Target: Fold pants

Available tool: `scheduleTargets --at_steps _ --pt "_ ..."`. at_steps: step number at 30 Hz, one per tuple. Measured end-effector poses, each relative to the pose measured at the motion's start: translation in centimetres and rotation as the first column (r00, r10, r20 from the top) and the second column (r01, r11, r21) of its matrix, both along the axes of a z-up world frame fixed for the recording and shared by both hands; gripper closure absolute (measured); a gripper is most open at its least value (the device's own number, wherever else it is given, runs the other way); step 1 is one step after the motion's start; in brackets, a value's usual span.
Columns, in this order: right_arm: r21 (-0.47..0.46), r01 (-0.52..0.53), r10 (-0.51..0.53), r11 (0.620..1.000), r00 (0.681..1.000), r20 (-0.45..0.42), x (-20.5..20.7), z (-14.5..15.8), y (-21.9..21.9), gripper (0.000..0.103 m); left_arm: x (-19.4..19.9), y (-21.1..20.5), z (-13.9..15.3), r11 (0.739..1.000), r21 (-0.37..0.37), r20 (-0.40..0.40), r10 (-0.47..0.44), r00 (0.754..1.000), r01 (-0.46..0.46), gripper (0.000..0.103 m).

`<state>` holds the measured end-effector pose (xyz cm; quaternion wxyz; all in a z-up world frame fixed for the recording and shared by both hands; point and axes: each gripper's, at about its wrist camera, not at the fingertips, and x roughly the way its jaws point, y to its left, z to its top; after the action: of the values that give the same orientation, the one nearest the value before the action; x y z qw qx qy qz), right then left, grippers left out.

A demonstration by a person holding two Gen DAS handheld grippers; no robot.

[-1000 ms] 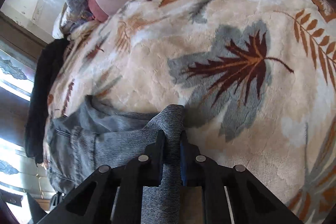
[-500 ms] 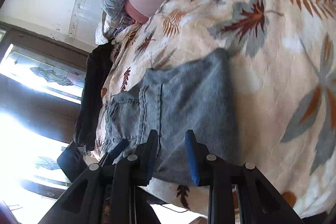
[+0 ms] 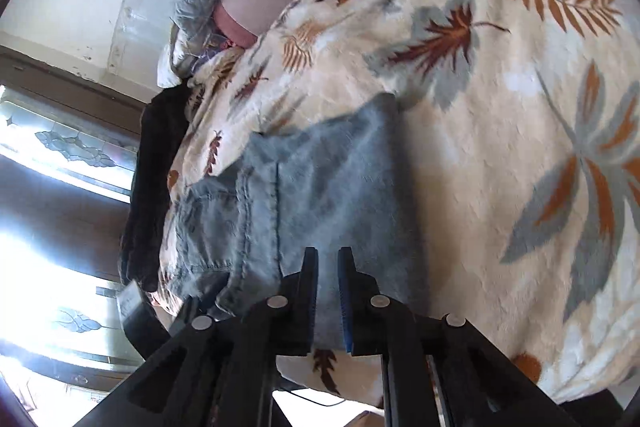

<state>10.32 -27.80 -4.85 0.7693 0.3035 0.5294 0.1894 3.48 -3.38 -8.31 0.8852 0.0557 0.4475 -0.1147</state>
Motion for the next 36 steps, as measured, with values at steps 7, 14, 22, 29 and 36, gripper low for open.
scheduleTargets --at_steps 7,14,22,29,36 --pt "-0.087 0.053 -0.064 0.995 0.99 -0.125 4.4 -4.8 -1.0 0.053 -0.6 2.9 2.0 0.988 -0.157 0.04 0.018 0.999 -0.011 0.001" --pt "-0.102 -0.064 0.064 0.993 0.998 0.002 0.8 0.0 3.4 0.053 -0.4 14.1 5.8 0.824 -0.497 0.023 0.325 0.945 -0.272 0.001" --pt "0.16 -0.22 0.231 0.962 0.971 -0.056 -3.6 -5.3 13.8 0.044 -0.9 16.3 4.2 0.788 -0.502 -0.055 0.381 0.923 -0.355 0.001" --pt "0.257 -0.056 0.061 0.965 0.998 -0.011 -5.2 -2.6 8.5 0.044 -1.9 13.8 5.4 0.82 -0.505 -0.027 0.297 0.955 -0.269 0.001" --pt "0.373 0.172 -0.132 0.912 0.983 -0.131 -6.3 -7.1 2.6 0.041 -1.5 5.4 4.3 0.94 -0.318 0.0 0.133 0.991 -0.126 0.001"
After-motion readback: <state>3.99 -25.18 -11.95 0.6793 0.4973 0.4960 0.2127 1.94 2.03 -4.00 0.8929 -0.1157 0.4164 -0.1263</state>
